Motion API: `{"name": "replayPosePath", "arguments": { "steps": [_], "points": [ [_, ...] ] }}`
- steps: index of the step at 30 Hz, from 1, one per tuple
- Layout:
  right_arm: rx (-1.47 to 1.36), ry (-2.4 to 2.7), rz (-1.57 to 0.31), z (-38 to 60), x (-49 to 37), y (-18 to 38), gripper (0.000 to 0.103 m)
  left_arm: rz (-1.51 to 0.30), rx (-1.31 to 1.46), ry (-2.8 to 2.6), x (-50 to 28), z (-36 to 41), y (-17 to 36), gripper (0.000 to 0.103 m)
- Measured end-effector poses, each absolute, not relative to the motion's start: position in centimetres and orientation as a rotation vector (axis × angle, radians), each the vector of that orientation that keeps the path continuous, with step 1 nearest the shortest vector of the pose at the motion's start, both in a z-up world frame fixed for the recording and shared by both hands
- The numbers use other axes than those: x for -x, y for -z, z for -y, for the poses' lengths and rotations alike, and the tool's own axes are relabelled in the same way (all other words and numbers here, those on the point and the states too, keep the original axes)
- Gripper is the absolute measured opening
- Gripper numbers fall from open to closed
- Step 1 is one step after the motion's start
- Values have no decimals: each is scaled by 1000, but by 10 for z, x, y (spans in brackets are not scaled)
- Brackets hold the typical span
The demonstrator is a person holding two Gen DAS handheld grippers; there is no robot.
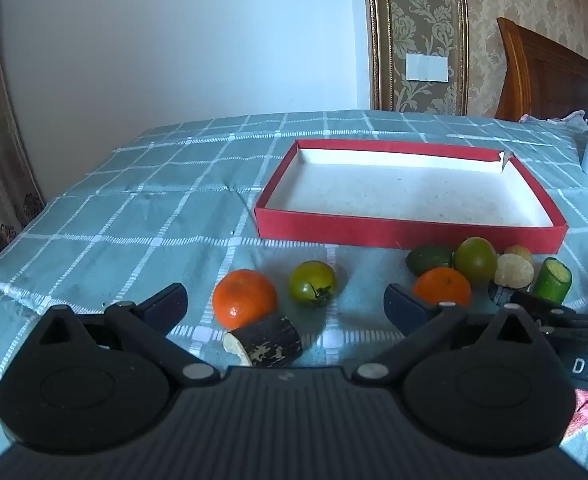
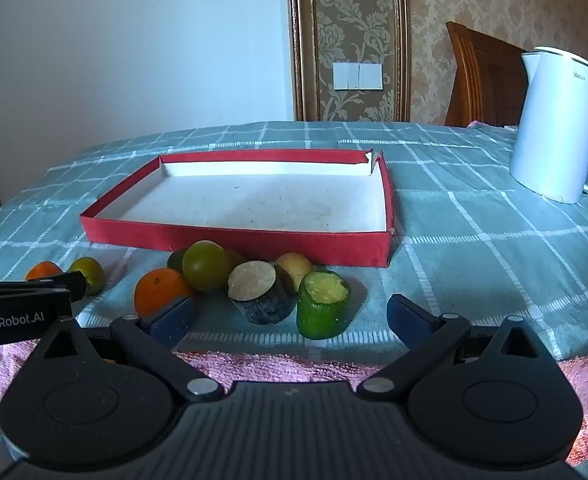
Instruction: Organize fruits
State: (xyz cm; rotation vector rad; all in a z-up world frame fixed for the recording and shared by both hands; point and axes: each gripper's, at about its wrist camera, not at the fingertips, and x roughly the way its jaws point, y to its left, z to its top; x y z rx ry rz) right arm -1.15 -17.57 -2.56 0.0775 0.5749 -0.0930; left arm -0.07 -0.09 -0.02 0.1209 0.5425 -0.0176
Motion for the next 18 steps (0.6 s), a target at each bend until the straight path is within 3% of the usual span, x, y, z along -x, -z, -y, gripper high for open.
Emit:
{"name": "replayPosePath", "arguments": {
  "steps": [18],
  "points": [
    [-73,91,-574,174,9,28,103,-565,-107,17,-5,-2,7,103]
  ]
}}
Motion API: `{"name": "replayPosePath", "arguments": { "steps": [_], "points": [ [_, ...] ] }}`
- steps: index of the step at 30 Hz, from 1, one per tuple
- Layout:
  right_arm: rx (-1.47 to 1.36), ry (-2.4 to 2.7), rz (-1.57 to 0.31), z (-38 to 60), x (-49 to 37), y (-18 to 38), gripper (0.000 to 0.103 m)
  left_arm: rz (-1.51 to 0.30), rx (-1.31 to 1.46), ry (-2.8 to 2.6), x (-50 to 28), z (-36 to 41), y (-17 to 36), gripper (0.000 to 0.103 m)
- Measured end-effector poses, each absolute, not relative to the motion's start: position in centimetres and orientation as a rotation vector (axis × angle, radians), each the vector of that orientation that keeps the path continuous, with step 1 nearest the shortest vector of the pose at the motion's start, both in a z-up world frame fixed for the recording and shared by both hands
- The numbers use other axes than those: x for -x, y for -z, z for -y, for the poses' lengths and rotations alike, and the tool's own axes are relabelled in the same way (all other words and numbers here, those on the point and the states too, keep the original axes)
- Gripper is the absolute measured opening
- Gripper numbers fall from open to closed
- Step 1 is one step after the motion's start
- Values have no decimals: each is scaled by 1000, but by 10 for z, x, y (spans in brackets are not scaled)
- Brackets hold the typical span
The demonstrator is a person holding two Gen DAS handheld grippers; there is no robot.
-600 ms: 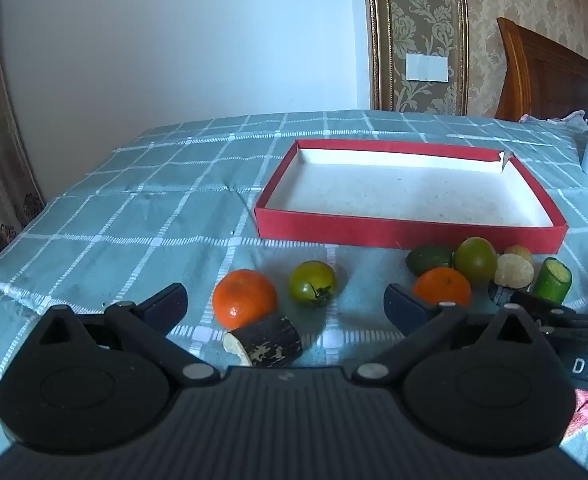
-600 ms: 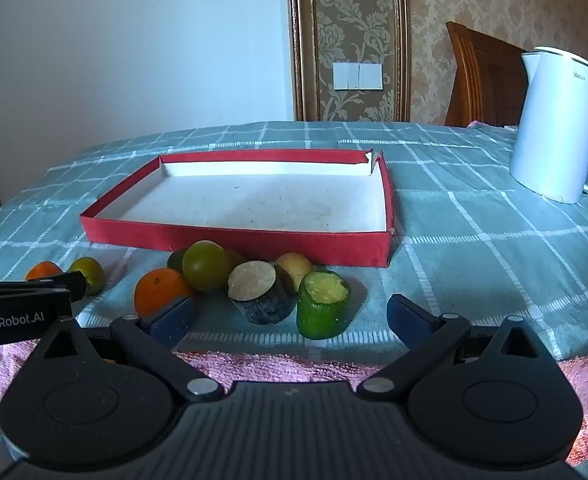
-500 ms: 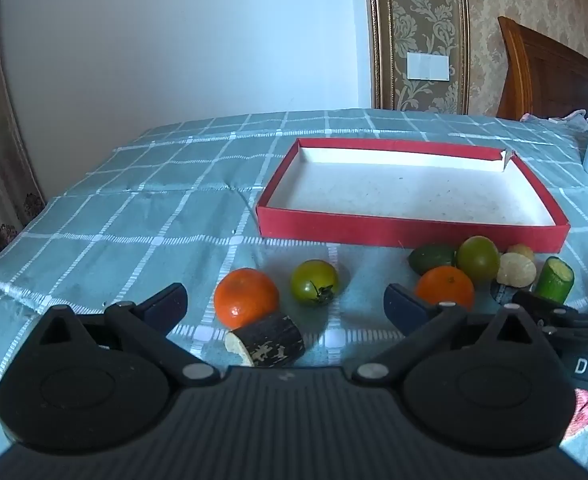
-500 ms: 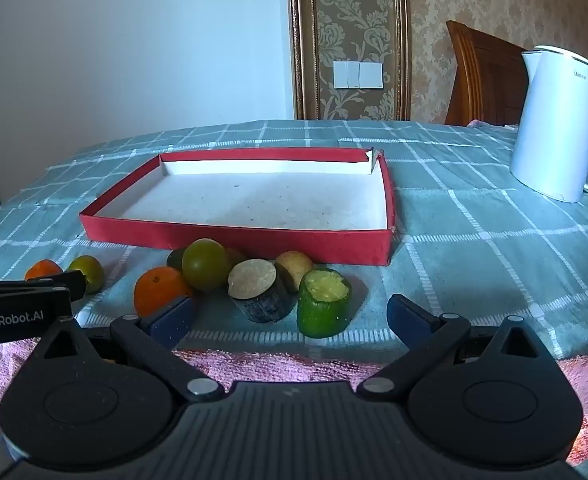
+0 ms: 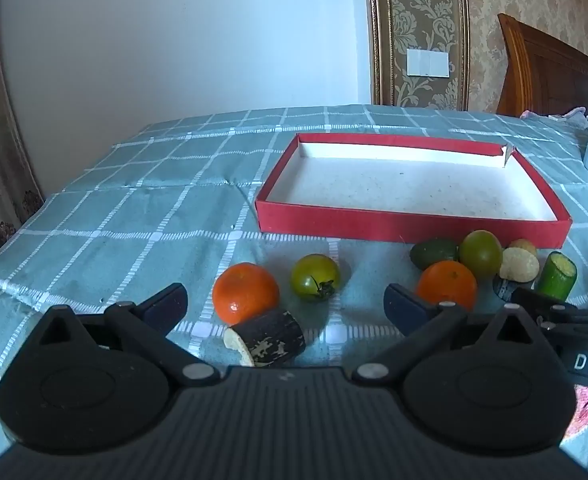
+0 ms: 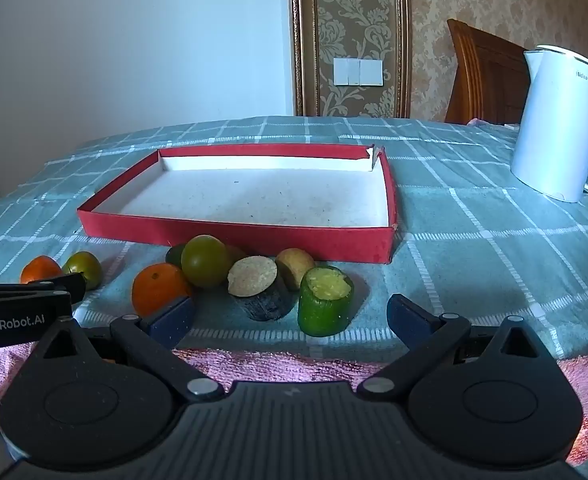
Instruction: Organize fruits
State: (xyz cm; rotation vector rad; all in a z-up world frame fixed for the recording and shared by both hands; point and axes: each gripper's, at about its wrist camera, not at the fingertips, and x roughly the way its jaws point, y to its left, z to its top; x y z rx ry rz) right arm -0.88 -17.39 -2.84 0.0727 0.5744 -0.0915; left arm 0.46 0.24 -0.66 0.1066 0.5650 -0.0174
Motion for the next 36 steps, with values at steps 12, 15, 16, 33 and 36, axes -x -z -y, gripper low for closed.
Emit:
{"name": "replayPosePath", "arguments": {
  "steps": [12,15,16,33,36],
  "points": [
    [-66,89,-573,172,8,29,103,-572,-101,17,-5,-4,9,103],
    [-64,86,-575,171,7,29,103,-572,-104,15,-6,-5,10,103],
    [-63,85,-576,171,7,29,103,-573,-104,16,-6,-5,11,103],
    [-80,93,-585,177,6,30,103,-581,-101,17,-8,-5,14,103],
    [-83,94,-585,178,6,30,103,-581,-99,17,-7,-5,15,103]
  ]
}}
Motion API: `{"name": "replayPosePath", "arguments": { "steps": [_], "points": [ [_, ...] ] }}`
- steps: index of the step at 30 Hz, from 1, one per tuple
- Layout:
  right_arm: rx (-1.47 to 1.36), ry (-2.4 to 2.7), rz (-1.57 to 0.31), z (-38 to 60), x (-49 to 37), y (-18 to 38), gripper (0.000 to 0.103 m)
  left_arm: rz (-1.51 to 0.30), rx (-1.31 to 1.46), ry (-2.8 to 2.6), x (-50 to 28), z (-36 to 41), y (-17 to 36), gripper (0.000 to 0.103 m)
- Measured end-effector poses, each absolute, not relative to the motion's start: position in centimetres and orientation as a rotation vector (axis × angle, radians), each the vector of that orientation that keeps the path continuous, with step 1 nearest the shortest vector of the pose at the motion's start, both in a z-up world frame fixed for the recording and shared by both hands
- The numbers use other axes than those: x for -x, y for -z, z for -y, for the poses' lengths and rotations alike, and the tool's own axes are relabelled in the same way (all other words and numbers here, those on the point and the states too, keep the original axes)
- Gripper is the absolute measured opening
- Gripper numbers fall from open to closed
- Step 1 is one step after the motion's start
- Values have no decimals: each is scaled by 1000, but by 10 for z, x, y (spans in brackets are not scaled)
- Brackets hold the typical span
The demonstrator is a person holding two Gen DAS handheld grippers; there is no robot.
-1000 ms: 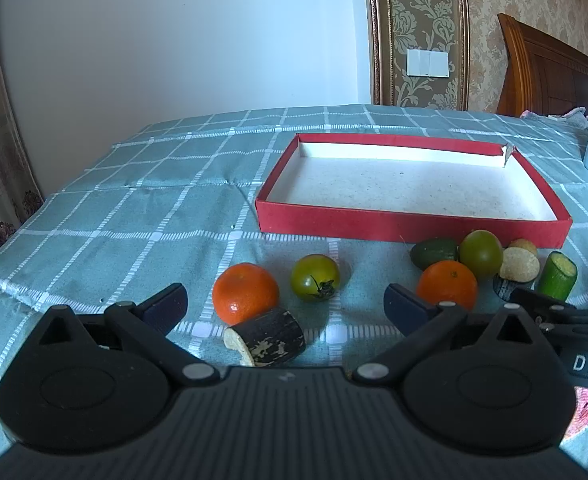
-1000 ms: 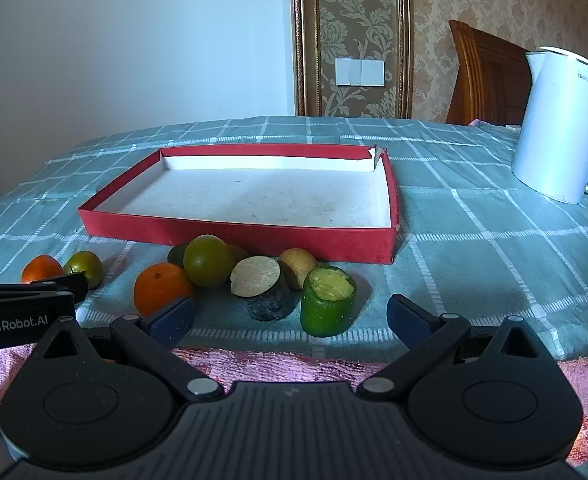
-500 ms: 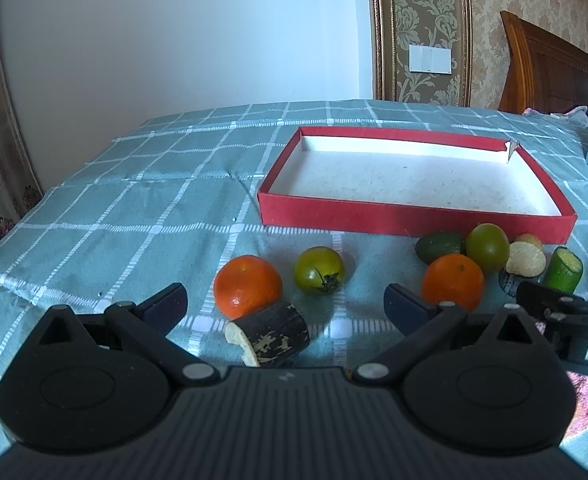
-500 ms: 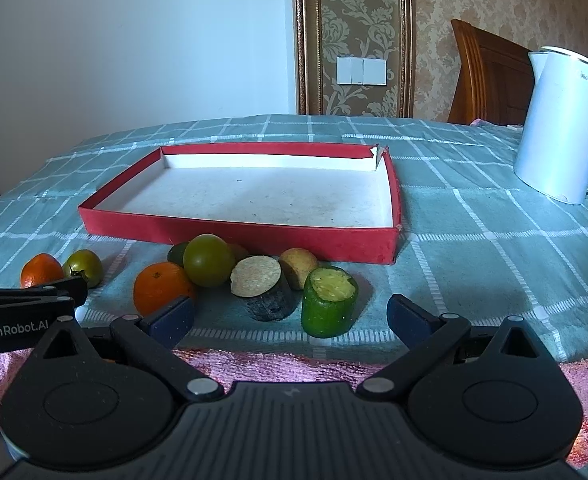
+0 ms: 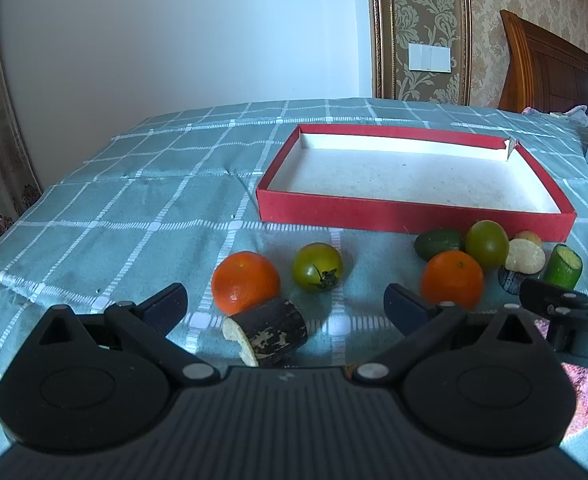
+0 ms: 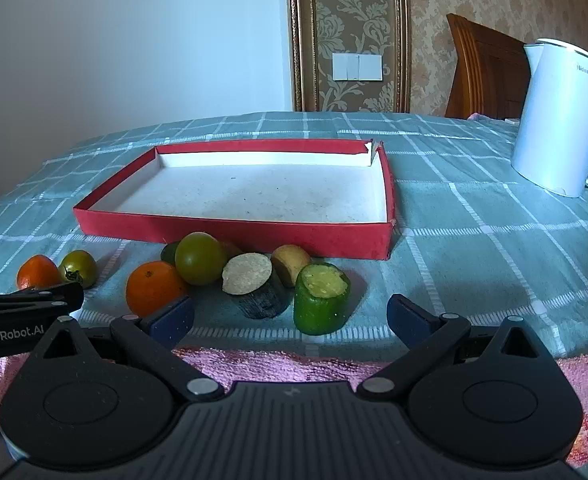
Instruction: Organize fruits
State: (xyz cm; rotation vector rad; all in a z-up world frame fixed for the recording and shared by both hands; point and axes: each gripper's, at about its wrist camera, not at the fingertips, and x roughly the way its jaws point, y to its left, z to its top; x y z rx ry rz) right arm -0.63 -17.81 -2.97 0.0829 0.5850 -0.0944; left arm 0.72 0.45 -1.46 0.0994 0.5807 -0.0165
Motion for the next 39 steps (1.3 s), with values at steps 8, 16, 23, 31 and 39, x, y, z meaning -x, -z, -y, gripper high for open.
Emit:
{"name": "replayPosePath", "arguments": {
  "steps": [8,16,23,31,39],
  "points": [
    [-85,94,-586,180,7,30,103,-583,-99,20,-6,-4,17,103],
    [-83,100,-594,186,7,31,103,-592,-102,23,-7,-4,21,103],
    [-88,97,-580,202,13,32,103,-597,-102,26,-6,-7,25,103],
    [-135,122,-573,235,20,33,103,-600,-107,37,-5,-8,31,103],
    [-105,85,-569,223,10,36,99,-609,-98,38,-7,-11,35,103]
  ]
}}
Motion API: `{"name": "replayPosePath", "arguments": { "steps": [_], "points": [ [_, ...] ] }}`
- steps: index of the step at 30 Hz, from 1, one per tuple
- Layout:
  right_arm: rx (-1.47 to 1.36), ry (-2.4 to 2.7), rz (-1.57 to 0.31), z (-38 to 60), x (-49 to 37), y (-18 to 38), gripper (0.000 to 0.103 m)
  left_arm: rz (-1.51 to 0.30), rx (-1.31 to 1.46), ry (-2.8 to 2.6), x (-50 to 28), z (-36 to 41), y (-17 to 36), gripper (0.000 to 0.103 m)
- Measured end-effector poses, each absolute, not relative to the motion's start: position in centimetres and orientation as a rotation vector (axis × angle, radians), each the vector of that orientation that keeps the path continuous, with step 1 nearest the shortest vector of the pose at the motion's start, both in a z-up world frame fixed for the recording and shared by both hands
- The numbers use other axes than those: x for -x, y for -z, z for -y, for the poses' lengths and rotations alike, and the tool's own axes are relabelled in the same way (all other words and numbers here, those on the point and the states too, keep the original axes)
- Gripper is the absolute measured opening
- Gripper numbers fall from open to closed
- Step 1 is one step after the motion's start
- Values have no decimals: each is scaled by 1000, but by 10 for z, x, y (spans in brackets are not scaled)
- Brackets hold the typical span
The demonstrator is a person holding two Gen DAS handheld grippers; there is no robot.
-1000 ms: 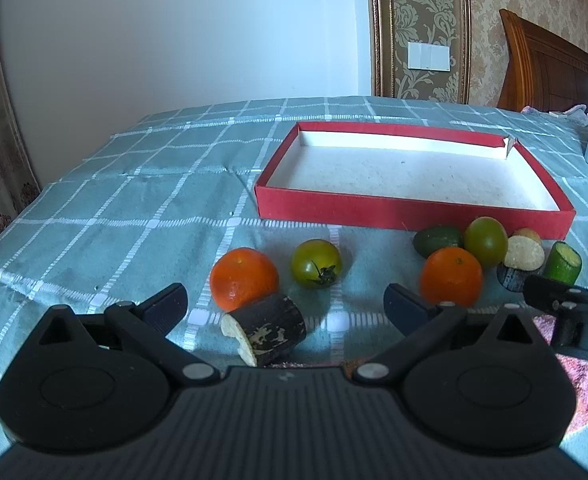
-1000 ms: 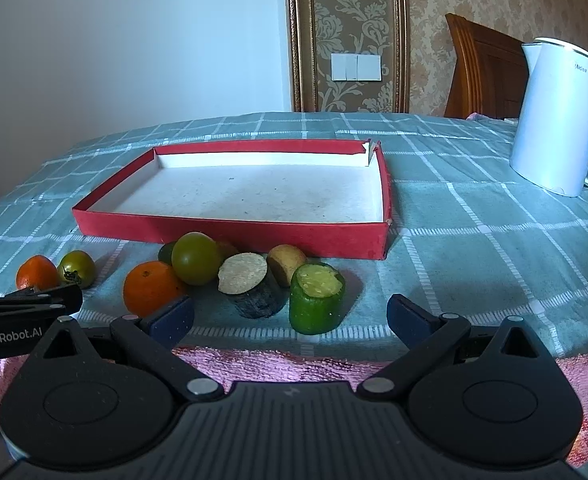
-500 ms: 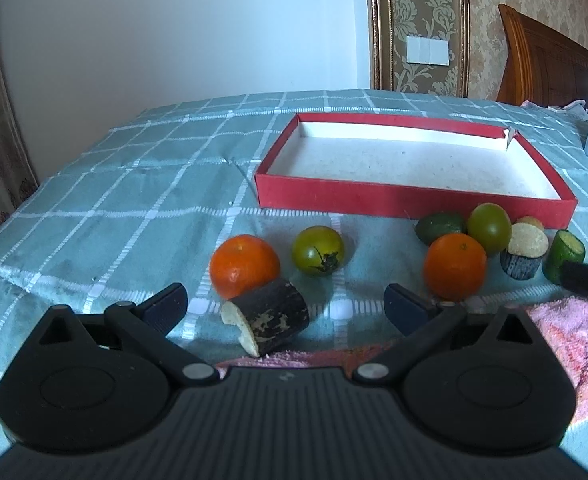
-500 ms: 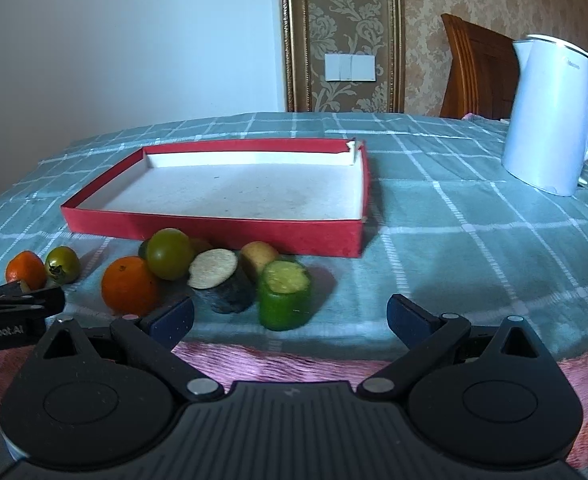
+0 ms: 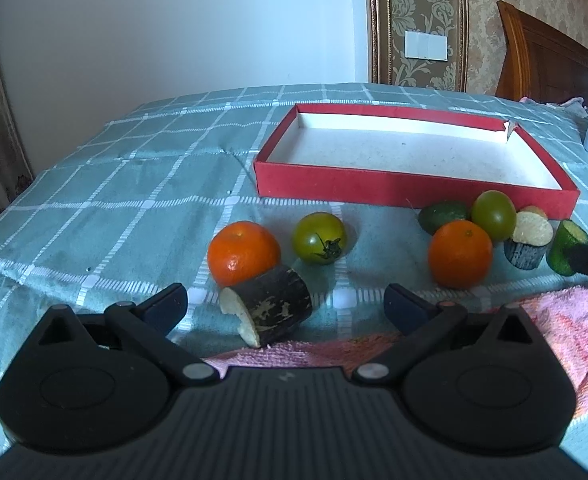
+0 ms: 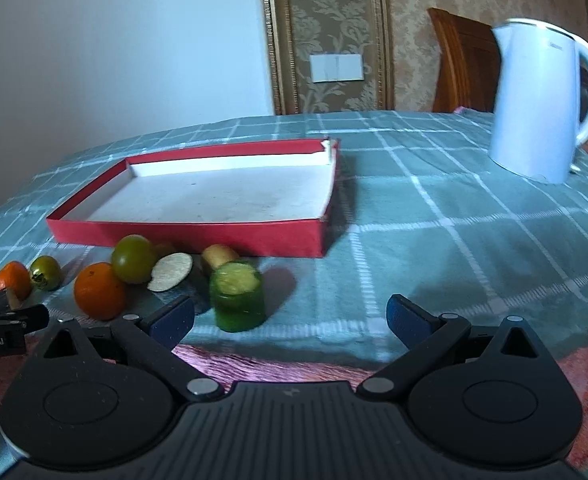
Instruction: Organize fruits
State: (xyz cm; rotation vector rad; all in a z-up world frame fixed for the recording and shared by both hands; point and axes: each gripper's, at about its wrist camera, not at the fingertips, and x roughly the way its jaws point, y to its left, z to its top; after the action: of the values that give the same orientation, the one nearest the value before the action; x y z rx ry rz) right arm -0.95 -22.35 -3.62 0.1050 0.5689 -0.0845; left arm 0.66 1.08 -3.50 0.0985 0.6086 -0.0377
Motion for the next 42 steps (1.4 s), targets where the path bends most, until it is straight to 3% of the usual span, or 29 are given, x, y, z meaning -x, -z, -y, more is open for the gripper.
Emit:
{"name": "replayPosePath", "arguments": {
  "steps": [5,9,17,21,24,28,42],
  "points": [
    [-97,63,-578,219,1,36,93,-611,-101,47,-7,-10,37,103],
    [-76,63,-595,215,-5,37,78,-616,-100,56,-8,-9,40,103],
    [-56,65,-609,211,-11,40,76,-616,-100,62,-9,-9,40,103],
    [-47,47,-630,208,-15,40,57,-616,-100,62,-8,-9,40,103],
    [-37,48,-630,207,-17,41,54,-615,-99,64,-9,-8,40,103],
    [-39,11,-632,206,-19,42,32,-620,-90,69,-10,-9,41,103],
    [-73,-17,-622,212,-13,36,31,-627,-72,80,-10,-13,42,103]
  ]
}}
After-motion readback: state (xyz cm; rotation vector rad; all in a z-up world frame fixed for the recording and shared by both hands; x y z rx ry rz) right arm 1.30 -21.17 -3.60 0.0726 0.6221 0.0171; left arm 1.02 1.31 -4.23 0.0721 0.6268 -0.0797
